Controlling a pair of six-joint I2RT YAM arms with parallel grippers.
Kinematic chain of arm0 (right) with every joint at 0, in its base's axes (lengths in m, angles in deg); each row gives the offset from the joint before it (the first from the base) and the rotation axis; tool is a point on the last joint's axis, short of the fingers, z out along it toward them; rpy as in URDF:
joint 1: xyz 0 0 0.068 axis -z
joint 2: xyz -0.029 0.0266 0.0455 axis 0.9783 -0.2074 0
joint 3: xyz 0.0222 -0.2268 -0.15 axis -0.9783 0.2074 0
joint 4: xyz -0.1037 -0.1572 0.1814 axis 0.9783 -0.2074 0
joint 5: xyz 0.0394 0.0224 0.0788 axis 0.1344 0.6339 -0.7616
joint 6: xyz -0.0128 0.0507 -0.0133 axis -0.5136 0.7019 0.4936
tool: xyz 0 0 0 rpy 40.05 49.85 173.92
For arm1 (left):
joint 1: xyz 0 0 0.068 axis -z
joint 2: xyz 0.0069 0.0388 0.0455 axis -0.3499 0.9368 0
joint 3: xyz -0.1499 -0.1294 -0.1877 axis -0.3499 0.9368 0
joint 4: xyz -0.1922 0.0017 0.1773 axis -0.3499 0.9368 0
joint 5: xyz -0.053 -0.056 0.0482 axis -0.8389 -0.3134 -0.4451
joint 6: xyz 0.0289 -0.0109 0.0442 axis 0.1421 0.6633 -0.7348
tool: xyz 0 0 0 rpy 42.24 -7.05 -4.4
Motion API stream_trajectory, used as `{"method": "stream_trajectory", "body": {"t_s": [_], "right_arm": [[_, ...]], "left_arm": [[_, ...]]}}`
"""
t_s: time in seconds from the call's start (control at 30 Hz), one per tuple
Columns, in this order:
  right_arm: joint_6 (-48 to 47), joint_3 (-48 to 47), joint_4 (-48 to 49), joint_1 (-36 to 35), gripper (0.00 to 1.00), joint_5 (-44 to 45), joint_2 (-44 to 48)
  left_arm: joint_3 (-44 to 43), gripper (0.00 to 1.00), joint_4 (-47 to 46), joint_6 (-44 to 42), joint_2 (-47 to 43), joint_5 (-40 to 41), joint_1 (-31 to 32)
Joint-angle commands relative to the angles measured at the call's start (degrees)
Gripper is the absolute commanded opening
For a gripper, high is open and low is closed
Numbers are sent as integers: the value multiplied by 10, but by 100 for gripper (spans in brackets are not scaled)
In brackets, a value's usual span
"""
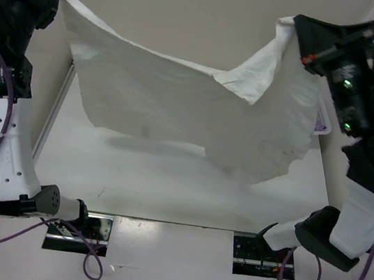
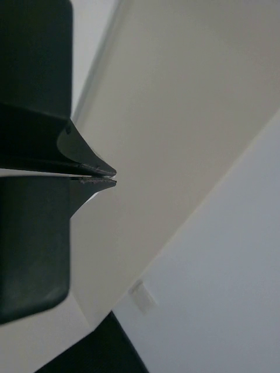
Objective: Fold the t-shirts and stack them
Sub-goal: Flatten out the tshirt
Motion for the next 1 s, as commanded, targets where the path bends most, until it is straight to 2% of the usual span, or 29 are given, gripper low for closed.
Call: {"method": "stream_trajectory", "body": {"t_s": [0.0, 0.03, 0.1, 0.13, 0.17, 0.2, 0.3, 0.33, 0.4, 0.47, 0.53, 0.67, 0.8, 0.87, 0.9, 0.93, 0.97], "right_arm": [[-45, 48, -5, 43, 0, 19, -84], [-52, 48, -5, 68, 0, 5, -112], [-41, 48, -5, 110, 0, -97, -163], [-26, 60, 1, 142, 0, -152, -179], [-11, 75, 26, 205, 0, -203, -193], [6, 83, 36, 228, 0, -268, -210], [28, 2, 21, 279, 0, -301, -315], [41, -48, 21, 288, 0, -329, -355], [94, -84, 61, 312, 0, -360, -377], [125, -157, 85, 318, 0, -395, -393], [175, -174, 133, 342, 0, -406, -380], [230, -141, 218, 381, 0, -432, -300], [241, -126, 218, 403, 0, -465, -284], [205, -86, 165, 403, 0, -471, -274], [188, -22, 149, 394, 0, -478, -267], [169, 21, 124, 380, 0, -478, -243], [131, 142, 124, 372, 0, -455, -222]], "left_arm": [[83, 0, -11, -26, 42, 26, -2], [97, 0, -19, -26, 47, 26, -2], [142, 0, -39, -26, 55, 31, -2], [155, 0, -39, -26, 66, 31, -2], [162, 0, -44, -26, 75, 31, -2], [170, 0, -52, -26, 92, 31, -2], [172, 0, -64, -20, 145, 12, 3], [163, 0, -69, -6, 160, -5, 3], [109, 0, -69, 8, 201, -25, 3], [66, 0, -69, 20, 214, -37, 3], [-6, 0, -69, 26, 214, -37, -3], [-74, 0, -87, 58, 214, -67, -40], [-94, 0, -94, 38, 201, -67, -52], [-78, 0, -102, 27, 192, -62, -52], [-55, 0, -114, 27, 186, -62, -52], [11, 0, -128, 27, 166, -70, -52], [46, 0, -150, 20, 153, -70, -52]]}}
